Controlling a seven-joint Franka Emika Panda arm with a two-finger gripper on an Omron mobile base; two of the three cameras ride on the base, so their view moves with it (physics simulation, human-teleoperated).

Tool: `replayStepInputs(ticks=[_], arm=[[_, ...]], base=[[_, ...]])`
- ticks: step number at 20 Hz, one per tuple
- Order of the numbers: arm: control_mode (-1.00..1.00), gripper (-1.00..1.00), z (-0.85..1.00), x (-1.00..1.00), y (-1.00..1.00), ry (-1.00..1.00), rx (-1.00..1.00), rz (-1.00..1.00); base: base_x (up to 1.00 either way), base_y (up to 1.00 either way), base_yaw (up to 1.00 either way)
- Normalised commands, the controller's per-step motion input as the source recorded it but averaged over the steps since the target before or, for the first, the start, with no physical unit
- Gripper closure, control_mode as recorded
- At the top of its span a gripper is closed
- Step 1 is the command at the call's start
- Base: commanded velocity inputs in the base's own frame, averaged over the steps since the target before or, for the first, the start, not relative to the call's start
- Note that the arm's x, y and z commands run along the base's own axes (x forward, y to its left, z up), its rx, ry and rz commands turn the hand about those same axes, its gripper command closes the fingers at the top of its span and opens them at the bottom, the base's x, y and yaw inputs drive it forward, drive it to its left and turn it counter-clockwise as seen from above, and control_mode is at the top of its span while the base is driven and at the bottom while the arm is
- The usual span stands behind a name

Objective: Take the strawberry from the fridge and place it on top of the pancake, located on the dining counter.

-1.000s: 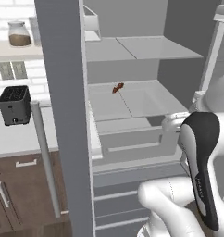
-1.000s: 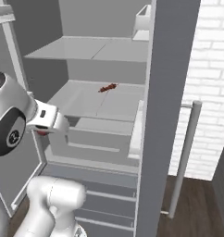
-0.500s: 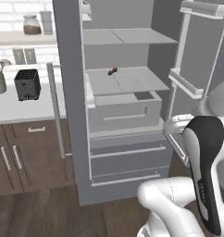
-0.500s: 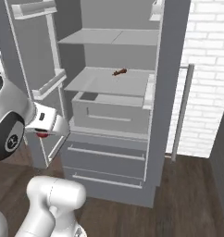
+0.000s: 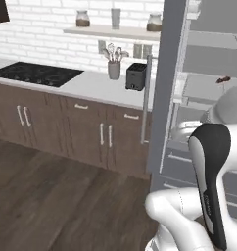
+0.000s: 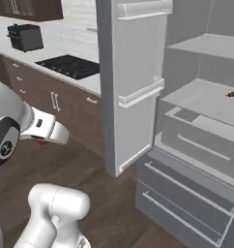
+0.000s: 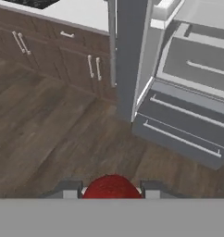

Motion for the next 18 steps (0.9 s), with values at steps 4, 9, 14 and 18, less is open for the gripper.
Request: replayStepInputs(ticks=[4,9,14,18], arm=[[1.0,1.0,0.0,0.0,0.0,0.0,0.0,0.0],[1.0,1.0,0.0,0.0,0.0,0.0,0.0,0.0],[1.0,1.0,0.0,0.0,0.0,0.0,0.0,0.0],[1.0,1.0,0.0,0.0,0.0,0.0,0.0,0.0]], base=[[-0.01,0.0,1.0],[0.0,0.0,1.0],[0.0,0.0,1.0],[-0.02,0.0,1.0]])
